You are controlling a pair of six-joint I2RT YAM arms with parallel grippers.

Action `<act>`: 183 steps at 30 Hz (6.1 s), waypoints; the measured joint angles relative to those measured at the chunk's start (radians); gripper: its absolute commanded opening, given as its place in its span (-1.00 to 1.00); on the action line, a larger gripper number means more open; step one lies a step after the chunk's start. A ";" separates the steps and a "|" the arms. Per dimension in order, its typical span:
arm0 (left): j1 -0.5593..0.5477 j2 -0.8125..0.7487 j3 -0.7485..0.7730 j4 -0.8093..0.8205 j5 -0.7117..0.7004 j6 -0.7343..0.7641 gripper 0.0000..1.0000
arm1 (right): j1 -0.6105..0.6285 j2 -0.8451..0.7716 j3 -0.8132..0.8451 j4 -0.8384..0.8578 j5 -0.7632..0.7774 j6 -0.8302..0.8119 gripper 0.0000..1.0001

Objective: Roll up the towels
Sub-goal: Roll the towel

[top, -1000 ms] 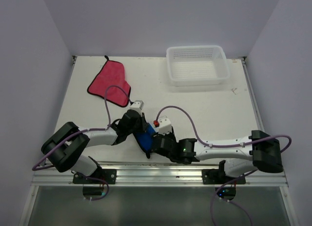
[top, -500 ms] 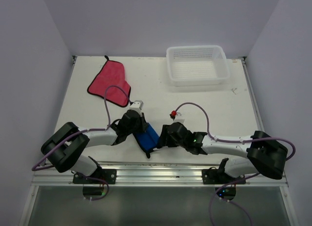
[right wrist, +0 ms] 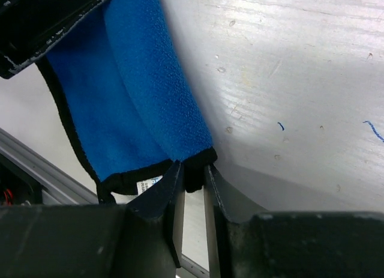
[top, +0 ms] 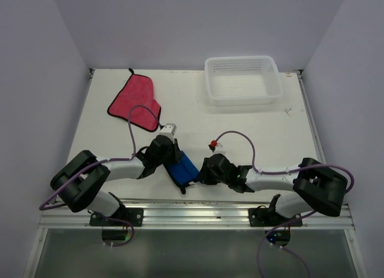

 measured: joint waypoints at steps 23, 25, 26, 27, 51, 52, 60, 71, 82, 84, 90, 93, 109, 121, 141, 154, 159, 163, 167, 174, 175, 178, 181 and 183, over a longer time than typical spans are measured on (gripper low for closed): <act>0.003 0.116 0.179 -0.111 -0.015 0.053 -0.56 | 0.235 0.058 0.087 0.003 0.394 -0.305 -1.00; 0.006 0.120 0.190 -0.124 -0.015 0.055 -0.56 | 0.263 0.080 0.106 -0.024 0.466 -0.319 -1.00; 0.007 0.120 0.193 -0.128 -0.015 0.056 -0.56 | 0.275 0.091 0.115 -0.040 0.502 -0.324 -1.00; 0.008 0.120 0.195 -0.132 -0.015 0.056 -0.56 | 0.288 0.103 0.126 -0.059 0.535 -0.329 -1.00; 0.026 -0.097 0.196 -0.357 -0.059 0.020 -0.55 | 0.359 0.286 0.288 -0.269 0.739 -0.304 -1.00; 0.027 -0.120 0.177 -0.358 -0.053 0.012 -0.56 | 0.359 0.286 0.288 -0.270 0.740 -0.302 -1.00; 0.027 -0.246 0.005 -0.361 0.040 -0.061 -0.61 | 0.365 0.286 0.288 -0.276 0.750 -0.293 -1.00; 0.027 -0.257 -0.022 -0.308 0.114 -0.090 -0.62 | 0.409 0.320 0.331 -0.344 0.799 -0.285 -1.00; 0.027 -0.125 -0.018 -0.242 0.145 -0.090 -0.63 | 0.486 0.427 0.446 -0.458 0.896 -0.286 -1.00; 0.027 -0.109 -0.014 -0.221 0.151 -0.090 -0.63 | 0.504 0.451 0.470 -0.478 0.917 -0.295 -1.00; 0.027 -0.079 0.005 -0.201 0.161 -0.089 -0.63 | 0.550 0.517 0.523 -0.509 0.971 -0.353 -1.00; 0.027 -0.061 0.023 -0.203 0.166 -0.087 -0.63 | 0.563 0.560 0.559 -0.531 0.991 -0.399 -1.00; 0.027 -0.042 0.039 -0.201 0.173 -0.077 -0.64 | 0.571 0.729 0.732 -0.650 1.000 -0.708 -1.00; 0.027 -0.068 0.038 -0.233 0.171 -0.040 -0.62 | 0.569 0.799 0.811 -0.732 0.987 -0.840 -1.00; 0.027 -0.198 0.089 -0.486 0.046 0.013 -0.56 | 0.537 0.871 0.928 -0.854 0.954 -0.911 -1.00; 0.034 -0.417 0.140 -0.613 -0.061 0.009 -0.52 | 0.533 0.887 0.949 -0.882 0.948 -0.910 -1.00; 0.035 -0.425 0.154 -0.525 0.007 0.010 -0.53 | 0.532 0.889 0.953 -0.888 0.949 -0.910 -1.00; 0.035 -0.344 0.156 -0.451 0.094 0.011 -0.55 | 0.531 0.889 0.954 -0.889 0.948 -0.909 -1.00; 0.035 -0.281 0.145 -0.370 0.179 0.011 -0.56 | 0.526 0.890 0.956 -0.890 0.948 -0.909 -1.00; 0.035 -0.237 0.101 -0.255 0.285 0.011 -0.56 | 0.520 0.896 0.964 -0.899 0.948 -0.910 -1.00; 0.035 -0.229 0.097 -0.246 0.292 0.011 -0.56 | 0.519 0.896 0.964 -0.900 0.948 -0.909 -1.00; 0.035 -0.205 0.085 -0.227 0.304 0.011 -0.60 | 0.519 0.901 0.969 -0.906 0.948 -0.910 -1.00; 0.035 -0.183 0.062 -0.219 0.304 0.011 -0.62 | 0.519 0.904 0.973 -0.911 0.948 -0.910 -1.00; 0.035 -0.177 0.042 -0.219 0.303 0.010 -0.63 | 0.519 0.904 0.973 -0.911 0.948 -0.910 -1.00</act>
